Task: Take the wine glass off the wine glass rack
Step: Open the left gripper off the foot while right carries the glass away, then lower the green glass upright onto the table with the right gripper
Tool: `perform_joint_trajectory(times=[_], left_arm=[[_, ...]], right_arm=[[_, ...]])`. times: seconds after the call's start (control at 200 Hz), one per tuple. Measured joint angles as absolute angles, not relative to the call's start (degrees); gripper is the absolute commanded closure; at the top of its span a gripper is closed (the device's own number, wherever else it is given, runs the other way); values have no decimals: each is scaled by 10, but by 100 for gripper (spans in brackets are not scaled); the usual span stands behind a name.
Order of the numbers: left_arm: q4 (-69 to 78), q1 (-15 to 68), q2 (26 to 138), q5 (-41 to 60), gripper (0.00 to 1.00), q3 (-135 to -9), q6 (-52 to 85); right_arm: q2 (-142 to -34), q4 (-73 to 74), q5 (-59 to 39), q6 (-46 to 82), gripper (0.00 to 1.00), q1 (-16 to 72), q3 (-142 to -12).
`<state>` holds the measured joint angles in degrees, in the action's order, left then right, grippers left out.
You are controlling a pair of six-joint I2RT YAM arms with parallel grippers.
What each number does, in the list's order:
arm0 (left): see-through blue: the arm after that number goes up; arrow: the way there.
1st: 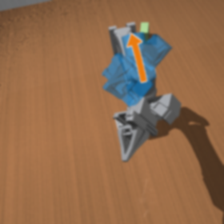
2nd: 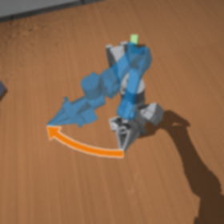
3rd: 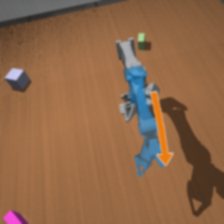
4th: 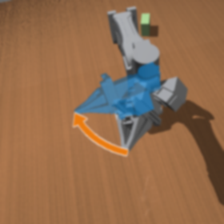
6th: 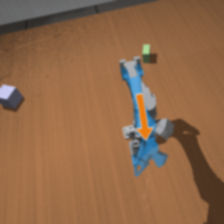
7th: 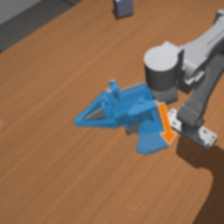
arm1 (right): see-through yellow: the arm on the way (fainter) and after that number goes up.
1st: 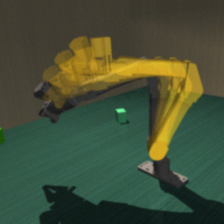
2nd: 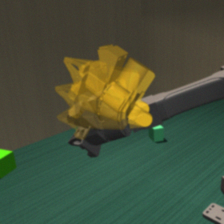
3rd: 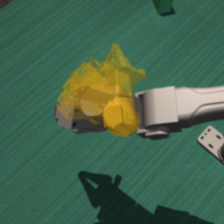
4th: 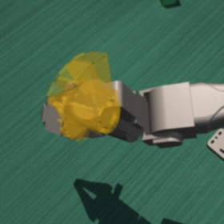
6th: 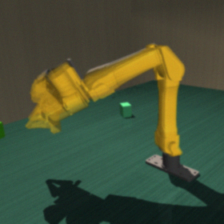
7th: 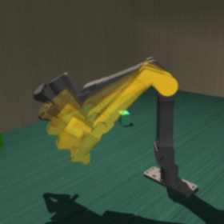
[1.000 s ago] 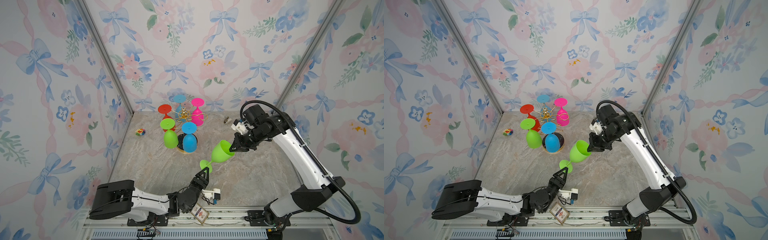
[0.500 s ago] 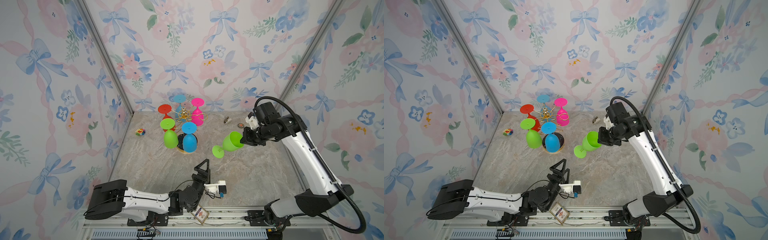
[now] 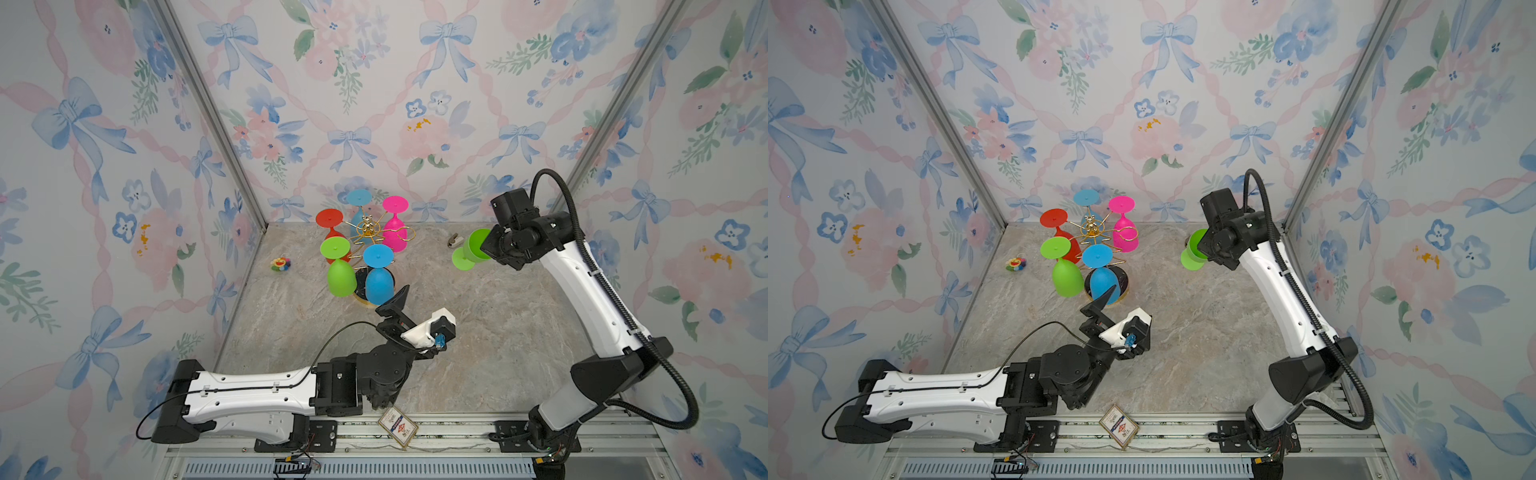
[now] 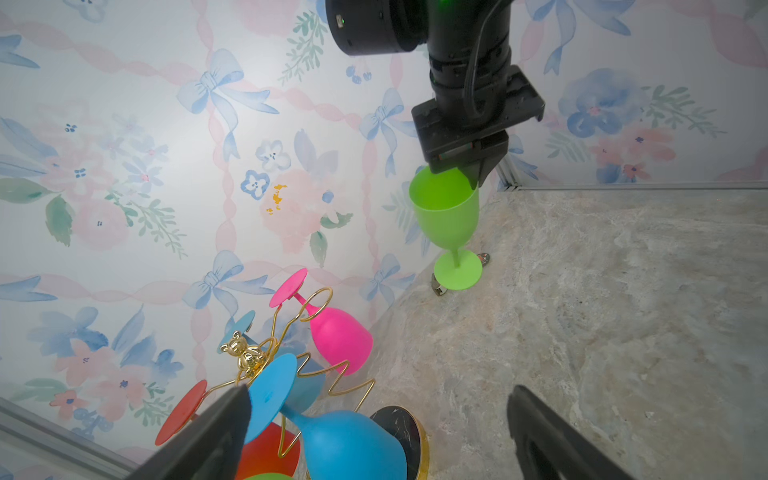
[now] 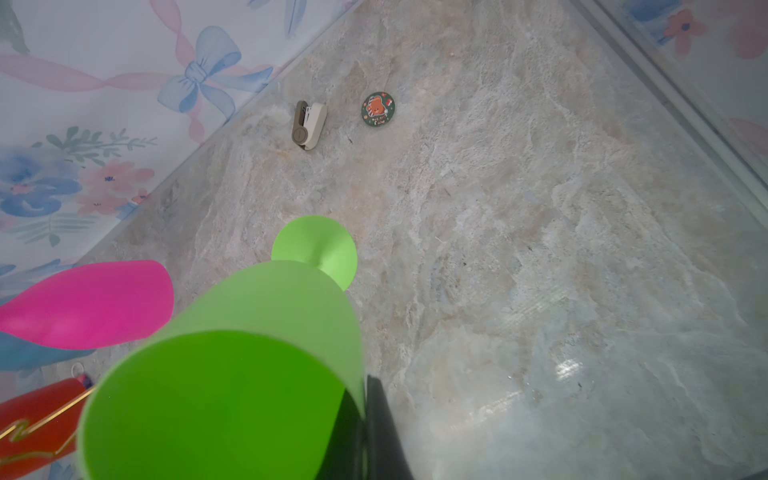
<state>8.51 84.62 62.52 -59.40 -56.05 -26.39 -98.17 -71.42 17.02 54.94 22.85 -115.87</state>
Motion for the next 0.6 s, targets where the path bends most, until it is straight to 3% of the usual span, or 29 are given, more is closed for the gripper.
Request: perform_joint_trajectory(times=[0.225, 0.6], left_arm=[[-7, 841, 615, -598, 2, -599, -150], [-56, 823, 594, -602, 2, -622, -87]], right_arm=[[-1135, -771, 189, 590, 100, 225, -1303], [-1241, -828, 158, 634, 100, 218, -1420]])
